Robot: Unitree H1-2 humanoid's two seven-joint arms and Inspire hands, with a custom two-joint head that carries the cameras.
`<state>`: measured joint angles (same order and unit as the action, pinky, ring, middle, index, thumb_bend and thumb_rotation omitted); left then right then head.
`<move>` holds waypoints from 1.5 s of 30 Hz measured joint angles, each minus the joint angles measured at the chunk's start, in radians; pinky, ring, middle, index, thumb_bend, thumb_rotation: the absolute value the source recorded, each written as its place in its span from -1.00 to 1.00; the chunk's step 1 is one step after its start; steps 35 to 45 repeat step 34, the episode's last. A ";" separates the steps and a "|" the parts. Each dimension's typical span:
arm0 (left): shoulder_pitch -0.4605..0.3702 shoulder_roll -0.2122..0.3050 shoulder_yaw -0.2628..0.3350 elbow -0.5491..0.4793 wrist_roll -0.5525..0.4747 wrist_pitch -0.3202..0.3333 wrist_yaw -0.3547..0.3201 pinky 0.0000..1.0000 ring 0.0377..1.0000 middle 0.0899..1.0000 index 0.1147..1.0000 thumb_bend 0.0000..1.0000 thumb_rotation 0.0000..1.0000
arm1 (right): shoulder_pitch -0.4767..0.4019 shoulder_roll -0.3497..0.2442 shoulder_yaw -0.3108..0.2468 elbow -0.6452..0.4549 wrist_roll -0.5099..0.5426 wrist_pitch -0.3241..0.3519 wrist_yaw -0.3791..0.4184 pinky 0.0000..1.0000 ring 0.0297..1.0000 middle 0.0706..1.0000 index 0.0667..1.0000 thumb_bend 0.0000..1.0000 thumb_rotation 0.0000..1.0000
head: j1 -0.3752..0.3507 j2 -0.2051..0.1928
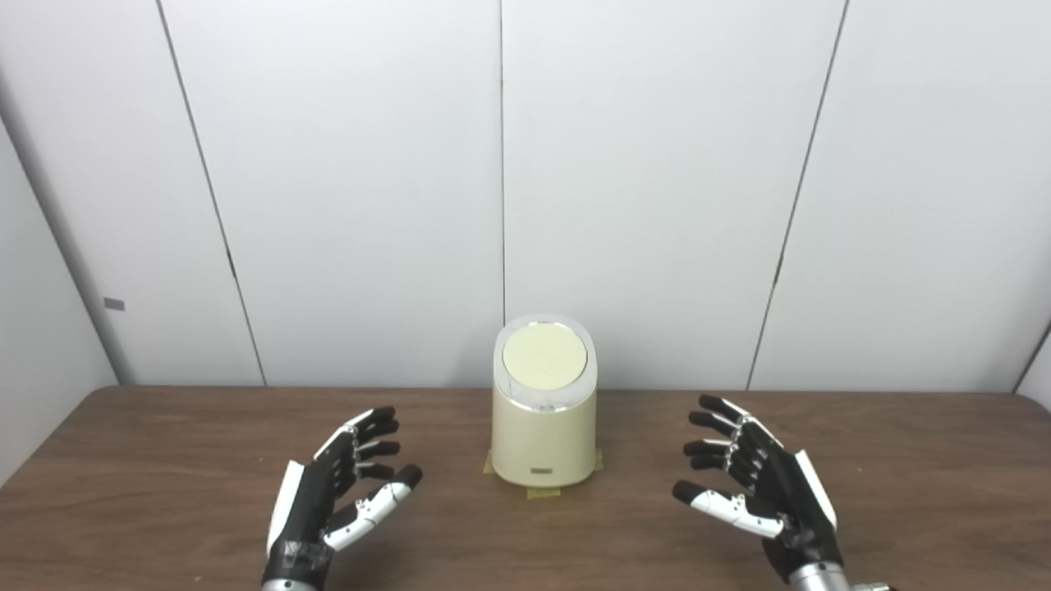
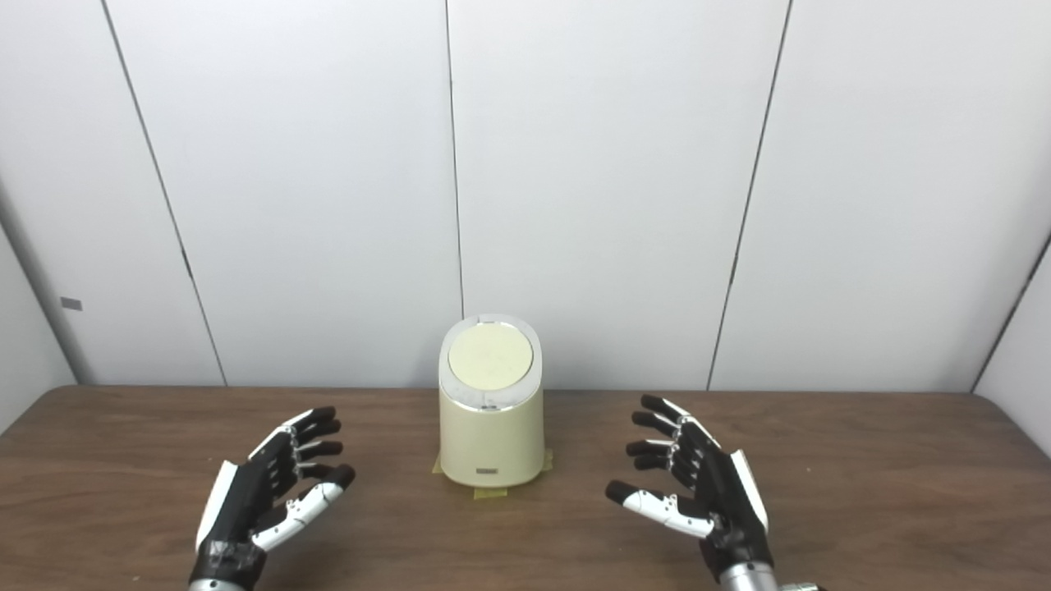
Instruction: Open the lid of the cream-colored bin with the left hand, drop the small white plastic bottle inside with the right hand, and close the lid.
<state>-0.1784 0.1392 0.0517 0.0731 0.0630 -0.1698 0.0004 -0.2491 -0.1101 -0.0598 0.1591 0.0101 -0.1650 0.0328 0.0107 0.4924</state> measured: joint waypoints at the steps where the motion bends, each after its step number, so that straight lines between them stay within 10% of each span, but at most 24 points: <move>1: 0.001 0.000 -0.001 0.000 -0.005 0.004 -0.006 0.18 0.37 0.47 0.50 0.46 -0.35 | 0.001 0.000 0.000 0.000 0.000 0.000 0.000 0.14 0.26 0.51 0.58 0.69 -0.53 | 0.000 0.000; 45: 0.008 0.000 -0.016 -0.020 -0.012 0.077 -0.053 0.15 0.35 0.46 0.48 0.45 -0.42 | 0.062 0.001 0.007 -0.090 -0.019 0.039 0.001 0.10 0.23 0.50 0.59 0.67 -0.52 | -0.020 0.031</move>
